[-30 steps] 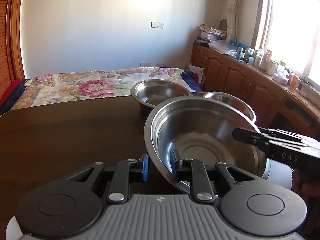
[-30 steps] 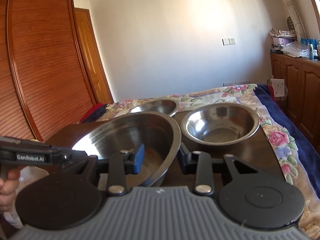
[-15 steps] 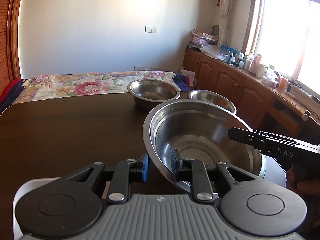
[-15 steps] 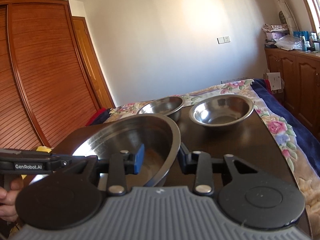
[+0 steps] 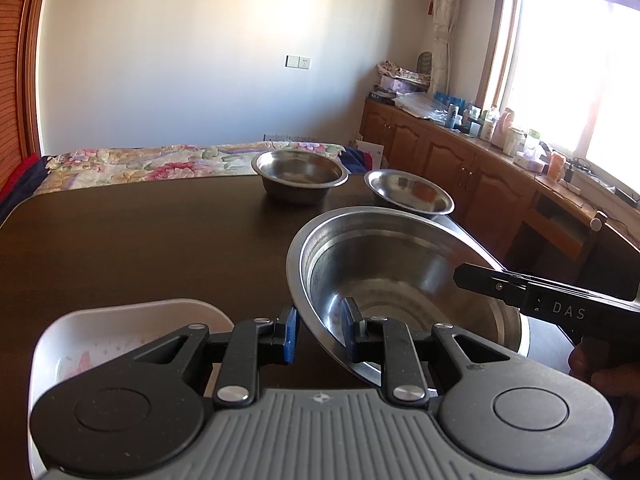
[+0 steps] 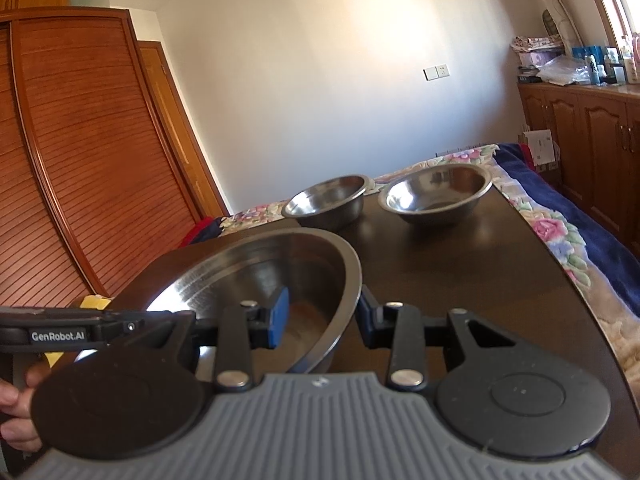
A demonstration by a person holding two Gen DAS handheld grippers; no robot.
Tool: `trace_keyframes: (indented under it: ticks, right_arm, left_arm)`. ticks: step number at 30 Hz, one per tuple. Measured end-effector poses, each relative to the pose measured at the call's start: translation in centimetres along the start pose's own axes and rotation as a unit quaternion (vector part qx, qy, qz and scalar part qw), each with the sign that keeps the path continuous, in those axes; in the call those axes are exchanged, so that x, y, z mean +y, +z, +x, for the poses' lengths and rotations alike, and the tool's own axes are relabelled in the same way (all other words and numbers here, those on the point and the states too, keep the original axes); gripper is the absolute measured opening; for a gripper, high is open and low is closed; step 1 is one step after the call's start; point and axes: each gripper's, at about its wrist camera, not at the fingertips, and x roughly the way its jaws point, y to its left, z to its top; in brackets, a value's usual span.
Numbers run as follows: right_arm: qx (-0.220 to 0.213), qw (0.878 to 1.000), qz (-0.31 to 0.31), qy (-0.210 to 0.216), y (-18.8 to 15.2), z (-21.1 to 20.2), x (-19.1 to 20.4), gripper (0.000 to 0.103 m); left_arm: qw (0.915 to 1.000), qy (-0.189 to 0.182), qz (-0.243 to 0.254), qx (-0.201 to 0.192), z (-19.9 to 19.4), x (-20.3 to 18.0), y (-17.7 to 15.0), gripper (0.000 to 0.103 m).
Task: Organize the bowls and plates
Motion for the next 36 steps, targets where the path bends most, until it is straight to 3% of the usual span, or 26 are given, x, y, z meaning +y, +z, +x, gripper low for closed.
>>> trace_keyframes:
  ticks: [36]
  right_arm:
    - [0.018,1.000,-0.008,-0.003,-1.3,-0.7,0.7,0.039]
  left_arm:
    - [0.9998,0.004,0.008,0.019,-1.0,-0.5,-2.7,0.028]
